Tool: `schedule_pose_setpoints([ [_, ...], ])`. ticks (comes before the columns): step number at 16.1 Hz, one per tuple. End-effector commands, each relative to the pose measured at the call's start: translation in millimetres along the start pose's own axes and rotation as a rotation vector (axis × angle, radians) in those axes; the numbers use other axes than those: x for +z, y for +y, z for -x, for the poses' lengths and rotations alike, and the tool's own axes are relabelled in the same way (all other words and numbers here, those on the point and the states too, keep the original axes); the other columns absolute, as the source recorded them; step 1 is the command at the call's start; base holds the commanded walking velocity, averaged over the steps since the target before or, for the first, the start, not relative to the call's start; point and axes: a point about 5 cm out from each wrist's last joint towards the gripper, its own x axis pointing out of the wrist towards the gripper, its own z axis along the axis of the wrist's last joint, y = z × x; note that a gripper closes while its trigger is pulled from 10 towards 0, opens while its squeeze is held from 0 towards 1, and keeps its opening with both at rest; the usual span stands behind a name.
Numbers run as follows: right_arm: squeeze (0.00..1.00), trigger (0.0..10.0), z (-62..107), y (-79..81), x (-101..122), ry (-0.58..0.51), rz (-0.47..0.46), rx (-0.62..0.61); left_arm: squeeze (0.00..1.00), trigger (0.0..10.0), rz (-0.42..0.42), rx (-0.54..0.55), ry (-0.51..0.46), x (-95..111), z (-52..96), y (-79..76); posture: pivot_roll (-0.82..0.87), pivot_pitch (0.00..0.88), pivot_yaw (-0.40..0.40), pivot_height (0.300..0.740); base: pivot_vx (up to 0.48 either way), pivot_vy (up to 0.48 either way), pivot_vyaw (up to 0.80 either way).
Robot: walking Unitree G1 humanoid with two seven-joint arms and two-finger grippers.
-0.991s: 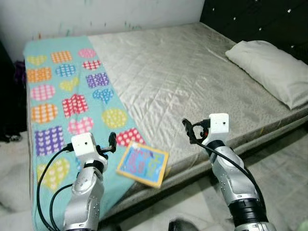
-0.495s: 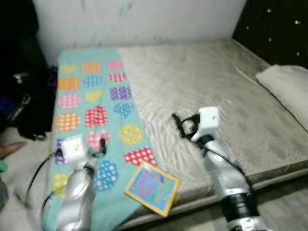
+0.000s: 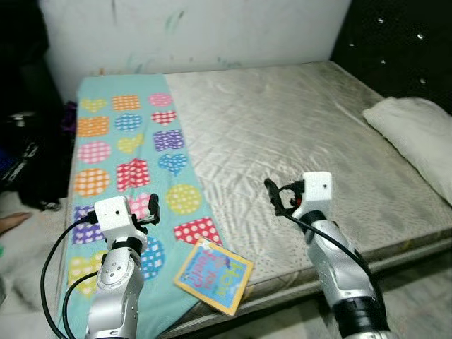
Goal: Clean up the room
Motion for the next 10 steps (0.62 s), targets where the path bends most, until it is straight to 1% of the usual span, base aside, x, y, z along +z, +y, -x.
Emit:
schedule_pose_setpoints([
  [1,0.00,10.0,3.7,-5.8,8,-0.055,0.031,-0.007,0.00,10.0,-0.045,-0.003,-0.017,2,3.7,6.1,-0.08,0.000,-0.024,0.740,0.000,0.000,0.00],
  [2,0.00,10.0,9.7,-12.2,10,-0.082,0.107,-0.031,0.00,10.0,-0.071,0.010,-0.021,4,7.0,16.6,-0.08,0.000,-0.024,0.740,0.000,0.000,0.00],
  [3,0.00,10.0,16.1,-20.0,6,-0.086,0.198,-0.070,0.00,10.0,-0.079,0.031,-0.013,5,10.7,28.6,-0.08,0.000,-0.020,0.740,0.000,0.000,0.00],
  [4,0.00,10.0,23.3,-30.8,2,-0.086,0.253,-0.129,0.00,10.0,-0.079,0.045,-0.010,5,15.1,40.7,-0.08,0.000,-0.014,0.740,0.000,0.000,0.00],
  [6,0.00,10.0,30.8,-45.1,0,-0.072,0.247,-0.177,0.00,10.0,-0.103,0.071,-0.009,9,19.8,55.0,-0.08,0.000,-0.009,0.740,0.000,0.000,0.00],
  [8,0.00,10.0,30.2,-46.3,3,-0.072,0.240,-0.174,0.00,10.0,-0.107,0.070,-0.019,11,19.5,53.7,-0.09,0.000,-0.004,0.740,0.000,0.000,0.00],
  [9,0.00,10.0,31.2,-44.2,5,-0.084,0.237,-0.163,0.00,10.0,-0.100,0.058,-0.013,8,21.3,47.7,-0.10,0.000,-0.011,0.740,0.000,0.000,0.00],
  [10,0.00,10.0,31.5,-43.9,4,-0.084,0.234,-0.164,0.00,10.0,-0.097,0.050,-0.014,8,21.7,45.6,-0.10,0.000,-0.013,0.740,0.000,0.000,0.00],
])
